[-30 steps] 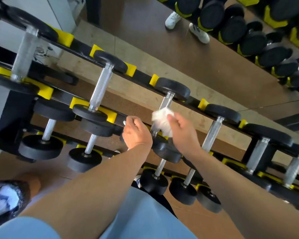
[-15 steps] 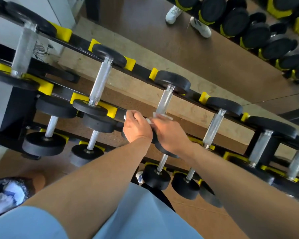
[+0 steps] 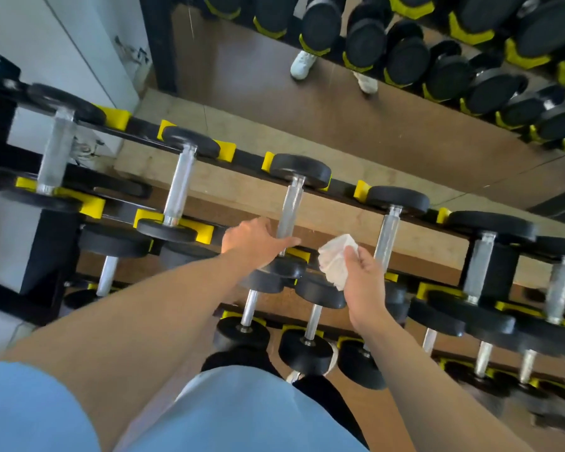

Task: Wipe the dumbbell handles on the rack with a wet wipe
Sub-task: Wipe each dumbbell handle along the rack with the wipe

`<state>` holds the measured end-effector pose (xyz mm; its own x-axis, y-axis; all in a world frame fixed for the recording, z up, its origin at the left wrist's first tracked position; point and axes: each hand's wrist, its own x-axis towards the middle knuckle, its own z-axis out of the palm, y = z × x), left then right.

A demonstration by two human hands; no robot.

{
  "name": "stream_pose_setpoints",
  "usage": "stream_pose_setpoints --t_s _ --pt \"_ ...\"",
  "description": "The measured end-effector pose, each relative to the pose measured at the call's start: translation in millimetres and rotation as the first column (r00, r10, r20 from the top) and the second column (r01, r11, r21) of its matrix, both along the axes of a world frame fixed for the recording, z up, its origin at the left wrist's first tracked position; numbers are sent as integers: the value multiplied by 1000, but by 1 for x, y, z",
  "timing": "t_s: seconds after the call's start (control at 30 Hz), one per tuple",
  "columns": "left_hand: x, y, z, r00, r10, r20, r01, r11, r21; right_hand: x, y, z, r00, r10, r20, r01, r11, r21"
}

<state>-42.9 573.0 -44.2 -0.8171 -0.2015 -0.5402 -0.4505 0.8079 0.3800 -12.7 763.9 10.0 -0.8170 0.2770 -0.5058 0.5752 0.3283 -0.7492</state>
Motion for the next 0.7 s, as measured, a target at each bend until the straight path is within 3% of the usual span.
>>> stream_pose_setpoints --t_s 0.1,0.2,0.33,0.5,0.53,0.6,0.7 --pt "-12 2 9 972 -231 34 233 964 -126 7 5 -2 1000 1 17 0 1000 -10" --pt "-17 6 12 943 -324 81 334 917 -217 10 12 1 1000 20 -15 -20 998 -51" --pt "-21 7 8 942 -309 133 330 926 -183 14 28 3 996 83 -36 -86 993 -86" --pt "-13 -1 4 925 -379 42 381 919 -104 13 56 5 992 116 -39 -122 975 -184" --pt "-8 1 6 930 -367 1 363 921 -143 12 62 6 991 125 -43 -131 971 -199" --pt "5 17 17 965 -202 -168 170 967 -189 11 75 8 989 138 -50 -146 963 -227" --pt "27 61 39 875 273 -400 -285 958 29 8 97 9 989 143 -30 -146 953 -267"
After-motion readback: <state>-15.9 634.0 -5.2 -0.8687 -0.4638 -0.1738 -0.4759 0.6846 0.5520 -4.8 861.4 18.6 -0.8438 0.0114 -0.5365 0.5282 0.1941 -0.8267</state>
